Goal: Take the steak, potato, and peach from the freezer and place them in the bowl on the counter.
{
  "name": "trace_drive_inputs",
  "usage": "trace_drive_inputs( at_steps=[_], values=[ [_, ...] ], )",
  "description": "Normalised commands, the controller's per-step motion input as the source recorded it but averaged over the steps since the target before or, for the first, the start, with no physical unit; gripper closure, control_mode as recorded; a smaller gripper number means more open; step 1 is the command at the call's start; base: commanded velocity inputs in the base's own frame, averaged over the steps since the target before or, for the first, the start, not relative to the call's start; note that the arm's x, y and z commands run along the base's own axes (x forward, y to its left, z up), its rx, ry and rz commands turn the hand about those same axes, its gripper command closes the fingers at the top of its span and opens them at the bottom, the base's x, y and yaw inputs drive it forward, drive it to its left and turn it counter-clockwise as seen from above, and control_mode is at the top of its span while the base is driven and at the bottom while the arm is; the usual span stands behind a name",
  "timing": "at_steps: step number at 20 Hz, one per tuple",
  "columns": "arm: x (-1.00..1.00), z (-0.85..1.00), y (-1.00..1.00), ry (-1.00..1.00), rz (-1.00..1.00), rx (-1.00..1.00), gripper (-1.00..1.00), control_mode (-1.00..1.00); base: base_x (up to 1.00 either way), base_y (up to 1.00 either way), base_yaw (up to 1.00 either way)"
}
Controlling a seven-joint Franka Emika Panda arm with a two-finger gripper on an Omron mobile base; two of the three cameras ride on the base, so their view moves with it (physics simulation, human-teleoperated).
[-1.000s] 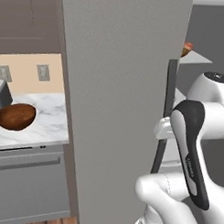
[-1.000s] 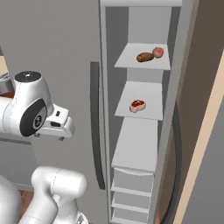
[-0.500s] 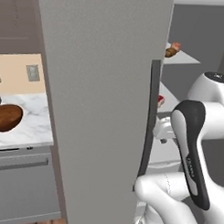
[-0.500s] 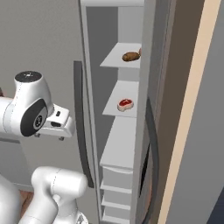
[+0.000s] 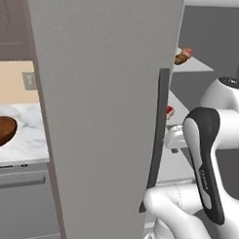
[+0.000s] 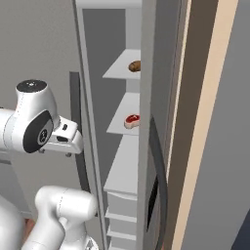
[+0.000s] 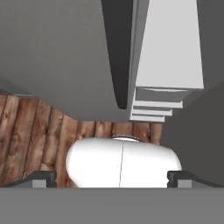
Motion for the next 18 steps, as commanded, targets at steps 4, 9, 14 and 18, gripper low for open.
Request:
trace_drive_inputs(
  at_steps=[4, 9, 14, 18],
  values=[
    [0.0, 0.0, 0.0, 0.0, 0.0, 0.0, -1.0, 1.0, 0.44, -0.26, 0.0],
    [0.0, 0.0, 0.0, 0.0, 0.0, 0.0, -1.0, 1.0, 0.3, -0.42, 0.0],
    [0.0, 0.0, 0.0, 0.0, 0.0, 0.0, -1.0, 1.0, 0.22, -0.55, 0.0],
    [0.0, 0.0, 0.0, 0.0, 0.0, 0.0, -1.0, 1.0, 0.24, -0.43, 0.0]
  ],
)
